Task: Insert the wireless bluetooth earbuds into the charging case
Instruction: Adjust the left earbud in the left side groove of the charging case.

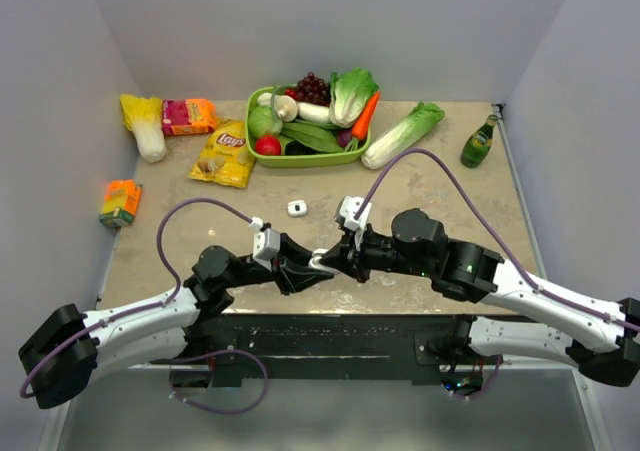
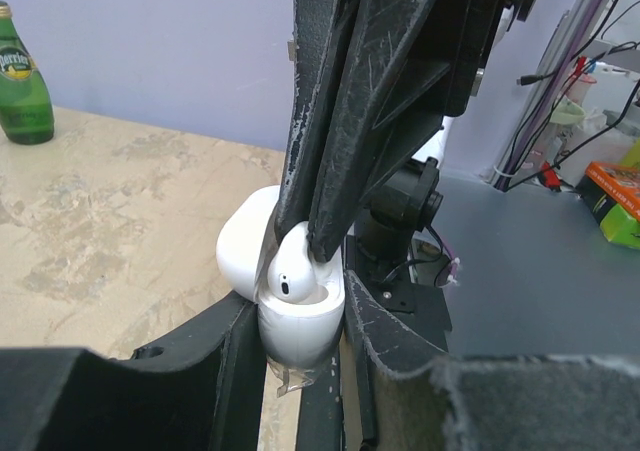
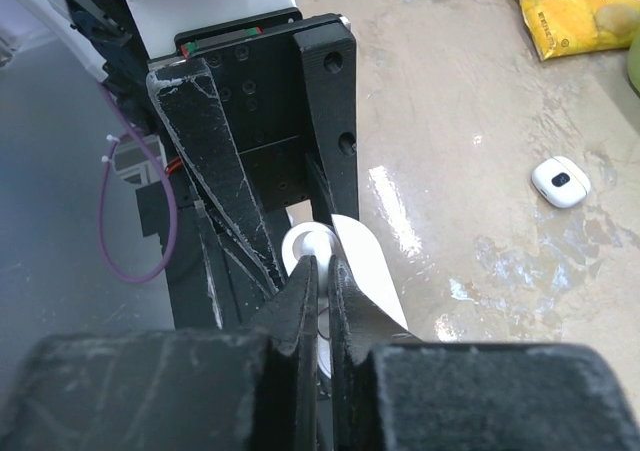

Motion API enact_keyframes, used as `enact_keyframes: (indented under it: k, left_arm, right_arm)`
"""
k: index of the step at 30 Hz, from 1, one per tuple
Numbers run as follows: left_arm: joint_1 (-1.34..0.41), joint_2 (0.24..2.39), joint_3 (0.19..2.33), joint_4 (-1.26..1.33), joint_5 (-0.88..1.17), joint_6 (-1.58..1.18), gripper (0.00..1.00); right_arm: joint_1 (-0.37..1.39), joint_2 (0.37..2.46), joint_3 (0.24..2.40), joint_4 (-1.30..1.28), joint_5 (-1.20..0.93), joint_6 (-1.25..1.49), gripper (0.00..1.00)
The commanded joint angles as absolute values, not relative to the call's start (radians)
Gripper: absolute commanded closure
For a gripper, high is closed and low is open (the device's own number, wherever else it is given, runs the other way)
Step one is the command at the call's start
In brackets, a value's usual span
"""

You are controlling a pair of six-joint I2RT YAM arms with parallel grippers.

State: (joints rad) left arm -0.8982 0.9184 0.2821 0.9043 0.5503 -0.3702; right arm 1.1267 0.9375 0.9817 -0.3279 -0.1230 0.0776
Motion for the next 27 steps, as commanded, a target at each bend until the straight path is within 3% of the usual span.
enact_keyframes:
  k: [1, 27]
  left_arm:
    - [-0.904, 0.9, 0.267, 0.982, 0.557, -0.339, 1.0]
    - [-0.919, 0.897, 0.235, 0.986, 0.548, -0.267, 1.0]
  right_arm:
    - [1.126, 0.954, 1.02, -0.316, -0.158, 0.074, 1.0]
    - [1.126, 0.93, 1.077, -0.387, -0.314, 0.074, 1.0]
